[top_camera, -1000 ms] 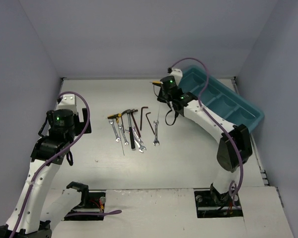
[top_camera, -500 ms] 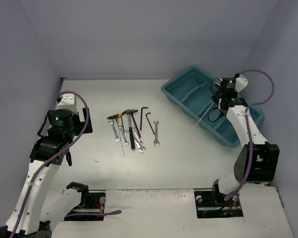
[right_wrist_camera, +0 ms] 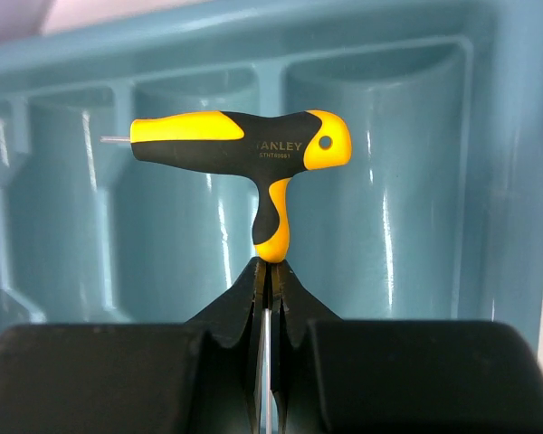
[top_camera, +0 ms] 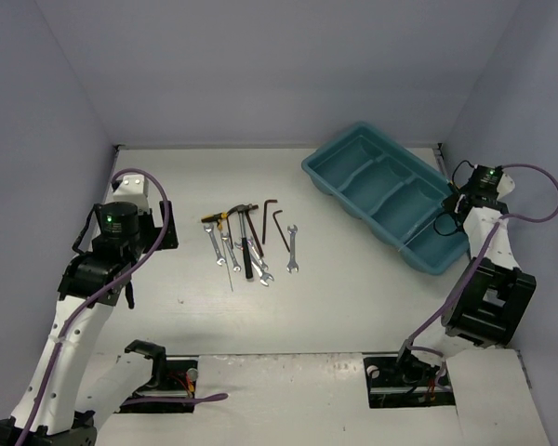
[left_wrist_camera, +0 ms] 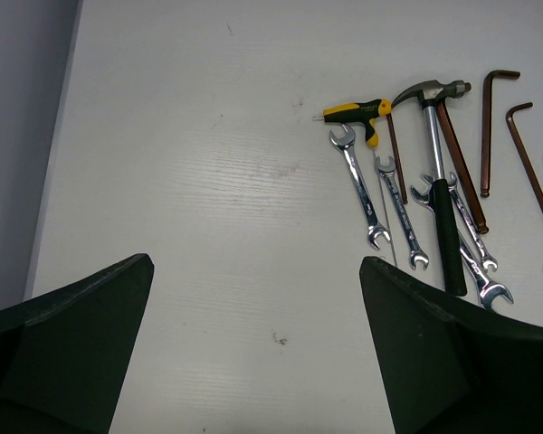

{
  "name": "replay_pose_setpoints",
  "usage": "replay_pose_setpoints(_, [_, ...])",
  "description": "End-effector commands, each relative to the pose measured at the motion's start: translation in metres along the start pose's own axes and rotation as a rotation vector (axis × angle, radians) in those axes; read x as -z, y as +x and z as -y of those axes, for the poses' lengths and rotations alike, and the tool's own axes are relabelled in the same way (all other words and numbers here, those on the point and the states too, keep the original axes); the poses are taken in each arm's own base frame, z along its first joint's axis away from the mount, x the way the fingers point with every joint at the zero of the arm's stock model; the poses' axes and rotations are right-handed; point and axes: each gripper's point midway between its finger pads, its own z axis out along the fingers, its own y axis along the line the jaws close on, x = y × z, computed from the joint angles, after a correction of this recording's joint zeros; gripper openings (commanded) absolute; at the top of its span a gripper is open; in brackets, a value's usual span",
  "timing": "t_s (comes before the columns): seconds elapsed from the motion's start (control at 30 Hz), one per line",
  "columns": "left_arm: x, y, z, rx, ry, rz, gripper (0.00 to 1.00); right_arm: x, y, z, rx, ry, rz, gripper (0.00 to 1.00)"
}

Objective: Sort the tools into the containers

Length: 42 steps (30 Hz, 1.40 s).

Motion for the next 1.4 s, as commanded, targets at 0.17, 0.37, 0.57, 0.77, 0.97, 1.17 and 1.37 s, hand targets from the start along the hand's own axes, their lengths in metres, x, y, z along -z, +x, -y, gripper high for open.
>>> replay_pose_setpoints(0.17, [0.018, -0.030, 0.010, 0.012, 0.058, 0.109, 0.95, -0.024, 0.024, 0.019, 0.057, -0.022, -0.103, 0.00])
replay_pose_setpoints(0.37, [0.022, -0.026, 0.016, 0.012, 0.090, 0.109, 0.95, -0.036, 0.033, 0.033, 0.068, 0.035, -0.122, 0.00])
replay_pose_setpoints(0.57, [0.025, -0.022, 0.014, 0.012, 0.092, 0.113, 0.95, -0.044, 0.045, 0.041, 0.061, 0.050, -0.155, 0.00])
replay_pose_setpoints(0.77, [0.028, -0.020, 0.014, 0.013, 0.097, 0.113, 0.95, -0.049, 0.053, 0.033, 0.041, -0.041, -0.178, 0.00])
replay_pose_setpoints(0.97, [0.029, -0.017, 0.014, 0.010, 0.099, 0.106, 0.95, -0.049, 0.040, 0.028, 0.026, -0.078, -0.137, 0.16])
replay_pose_setpoints(1.17, [0.029, -0.017, 0.013, 0.010, 0.095, 0.106, 0.95, -0.047, 0.023, 0.036, 0.020, -0.057, -0.094, 0.41])
replay_pose_setpoints(1.37, [0.028, -0.016, 0.014, 0.014, 0.097, 0.100, 0.95, -0.030, -0.002, 0.018, 0.021, -0.111, -0.031, 0.60])
